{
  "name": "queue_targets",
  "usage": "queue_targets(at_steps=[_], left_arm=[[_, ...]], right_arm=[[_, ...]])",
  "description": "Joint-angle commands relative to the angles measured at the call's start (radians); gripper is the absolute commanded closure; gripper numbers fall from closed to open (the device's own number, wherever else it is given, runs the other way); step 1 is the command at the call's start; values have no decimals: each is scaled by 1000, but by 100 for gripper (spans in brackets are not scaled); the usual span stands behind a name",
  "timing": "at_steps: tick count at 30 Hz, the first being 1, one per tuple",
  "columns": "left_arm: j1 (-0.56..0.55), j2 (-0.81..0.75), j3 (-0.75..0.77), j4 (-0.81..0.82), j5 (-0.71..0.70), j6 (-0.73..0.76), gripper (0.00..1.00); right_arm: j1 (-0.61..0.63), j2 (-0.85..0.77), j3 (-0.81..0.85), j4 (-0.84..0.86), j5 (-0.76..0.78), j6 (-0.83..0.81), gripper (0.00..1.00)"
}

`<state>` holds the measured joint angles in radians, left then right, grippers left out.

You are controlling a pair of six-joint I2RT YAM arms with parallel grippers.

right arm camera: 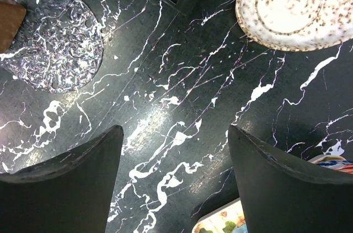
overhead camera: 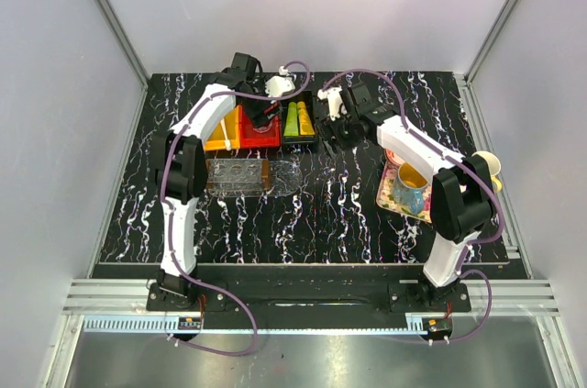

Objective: Prepare toiletry sets of a toothbrush and toothpaste on the tray

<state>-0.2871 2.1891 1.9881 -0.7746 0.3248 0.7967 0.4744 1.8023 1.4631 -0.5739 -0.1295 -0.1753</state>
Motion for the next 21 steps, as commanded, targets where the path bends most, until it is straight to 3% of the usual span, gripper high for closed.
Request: queue_targets(at_steps=[1,12,21], left_arm=[[3,20,61,-12,-23,62,31],[3,90,103,-12,-50,99,39],[2,100,89,-6,-47,108,54]], right_arm=[[-7,-26,-3,5,-41,-10,18],[-16,-20,-15,11,-36,-10,19],[-22,-18,-21,17,-32,-13,19]])
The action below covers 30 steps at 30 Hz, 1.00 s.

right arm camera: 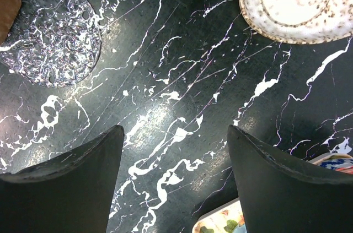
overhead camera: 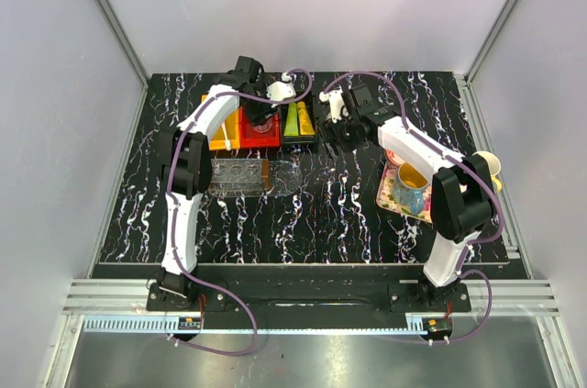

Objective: Prepare toiletry sets of a toothbrush and toothpaste on the tray

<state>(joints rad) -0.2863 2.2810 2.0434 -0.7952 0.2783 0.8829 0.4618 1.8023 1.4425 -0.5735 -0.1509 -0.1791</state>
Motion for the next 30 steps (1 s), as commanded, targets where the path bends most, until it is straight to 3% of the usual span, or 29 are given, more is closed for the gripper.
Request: queue_targets(at_steps=[1,11,19,30], left_arm=[[-1,8,31,14,-2,22,55],[1,11,6,13,-1,7,69],[-1,-3,3,14,-19,-13,89],[-7,-40,41,14,-19,-18,100]], right_arm=[[-8,-17,-1,17,-10,-10,20],[-11,-18,-10,24,-3,-13,20],[-14,-20,-13,26,-6,-14,20],[-14,-26,-14,27,-1,-14,20]])
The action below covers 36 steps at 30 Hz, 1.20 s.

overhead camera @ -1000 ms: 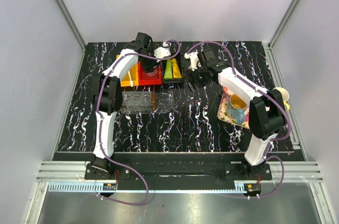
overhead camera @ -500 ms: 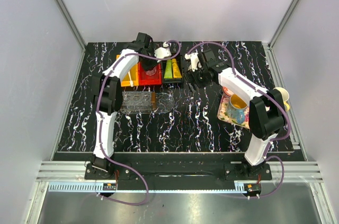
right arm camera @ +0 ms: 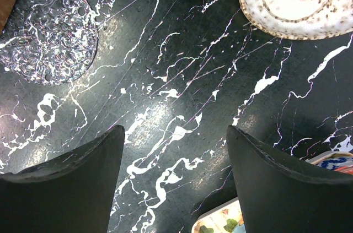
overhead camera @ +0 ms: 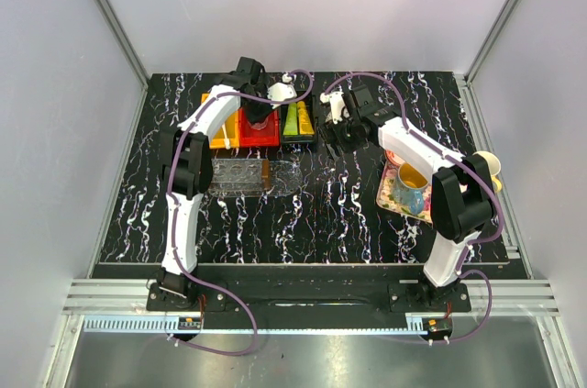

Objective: Prepare toiletry sets of a toothbrush and toothpaste on the tray

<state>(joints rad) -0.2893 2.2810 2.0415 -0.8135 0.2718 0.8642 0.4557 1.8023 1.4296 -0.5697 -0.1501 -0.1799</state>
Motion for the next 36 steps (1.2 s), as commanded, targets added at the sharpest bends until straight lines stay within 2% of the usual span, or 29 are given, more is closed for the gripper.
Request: queue_targets(at_steps=[1,18,26,36], left_arm=[[-7,-47,48,31,-11,-1,100],[-45,-258,20,-36,-3,-71,100],[-77,-344,5,-165,75,-159,100],[-183,-422,-108,-193,105,-289,100]], right_arm=[[-8,-29,-1,22,-2,-13,20],[-17,-44,5,24,38,-10,20],[-63,-44,8,21,47,-4,21],[-118,-50,11,21,63,-13,21]])
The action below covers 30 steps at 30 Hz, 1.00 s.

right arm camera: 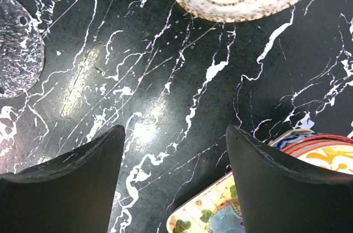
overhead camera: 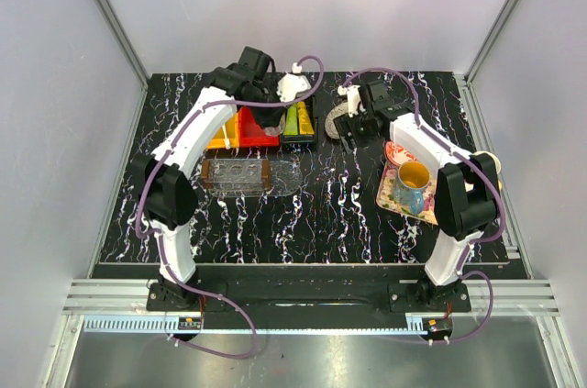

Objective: Prepare toiletry sets of a toothbrush and toothpaste on the tray

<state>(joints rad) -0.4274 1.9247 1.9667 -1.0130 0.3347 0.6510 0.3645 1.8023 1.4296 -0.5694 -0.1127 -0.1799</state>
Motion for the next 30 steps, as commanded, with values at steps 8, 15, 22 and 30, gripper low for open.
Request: queue_targets(at_steps=[8,15,22,30], left_arm=[[-99,-81,-156,79,43,-169,100],[-135,-81,-230,113,44,-203,100],[-159,-87,-275,139,26,-211,100],[-183,-124,-362,189,-34,-218,100]], right_arm=[[-68,-63,0,22,11,-12,21],[-81,-60,-1,20,2,-13,21],[-84,-54,-6,20,-2,-13,21],[-85,-49,-8,22,-10,-13,21]])
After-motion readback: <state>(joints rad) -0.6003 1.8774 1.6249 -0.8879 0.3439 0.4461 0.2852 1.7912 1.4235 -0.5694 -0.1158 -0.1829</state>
